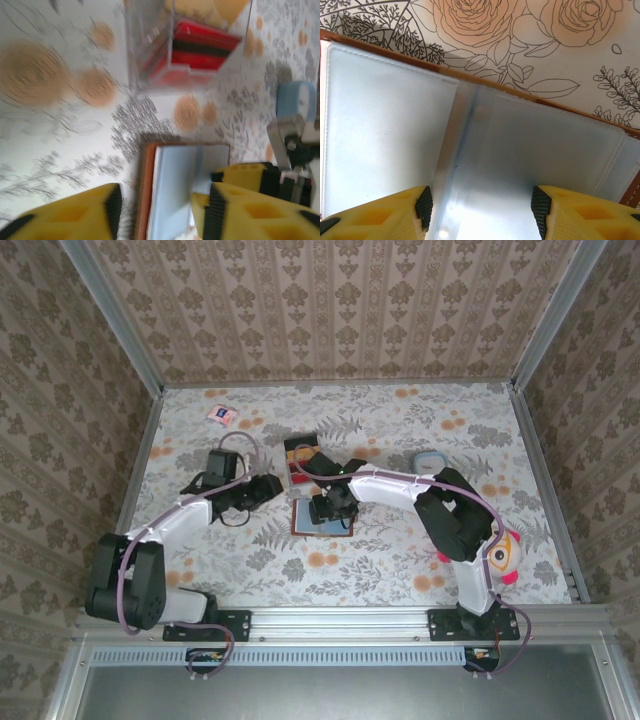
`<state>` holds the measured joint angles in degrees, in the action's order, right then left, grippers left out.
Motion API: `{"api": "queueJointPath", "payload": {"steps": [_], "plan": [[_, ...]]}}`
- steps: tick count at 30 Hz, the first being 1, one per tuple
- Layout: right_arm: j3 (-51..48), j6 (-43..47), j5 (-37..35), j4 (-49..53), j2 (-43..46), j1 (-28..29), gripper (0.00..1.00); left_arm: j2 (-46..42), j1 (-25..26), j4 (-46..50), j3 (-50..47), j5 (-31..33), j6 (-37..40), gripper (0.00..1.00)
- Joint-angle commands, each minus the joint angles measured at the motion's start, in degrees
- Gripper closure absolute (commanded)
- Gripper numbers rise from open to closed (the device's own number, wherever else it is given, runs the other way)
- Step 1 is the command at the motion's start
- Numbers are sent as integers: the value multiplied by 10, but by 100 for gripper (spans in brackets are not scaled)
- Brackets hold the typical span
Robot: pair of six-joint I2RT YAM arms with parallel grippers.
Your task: Take the credit cards out of the card holder
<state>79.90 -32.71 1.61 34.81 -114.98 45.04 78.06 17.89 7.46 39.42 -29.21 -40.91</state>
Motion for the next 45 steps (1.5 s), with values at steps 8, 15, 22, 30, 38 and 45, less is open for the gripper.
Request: {"api": "queueJointPath", "payload": {"steps": [8, 15, 22, 30, 38, 45], "plan": [[-24, 11, -1, 8, -34, -14, 42, 70, 79, 9, 2, 8, -49, 73], [-29, 10, 10, 0, -31, -20, 45, 100, 104, 15, 15, 19, -47, 83], [-31, 9, 20, -3, -34, -22, 48, 117, 107, 42, 26, 45, -43, 83], [-32, 7, 29, -8, -35, -25, 50, 134, 110, 53, 34, 52, -36, 78], [-31, 12, 41, -5, -45, -25, 56, 145, 121, 38, 51, 21, -30, 90], [-29, 12, 56, -5, -51, -26, 61, 142, 121, 2, 50, -28, -35, 93]]}}
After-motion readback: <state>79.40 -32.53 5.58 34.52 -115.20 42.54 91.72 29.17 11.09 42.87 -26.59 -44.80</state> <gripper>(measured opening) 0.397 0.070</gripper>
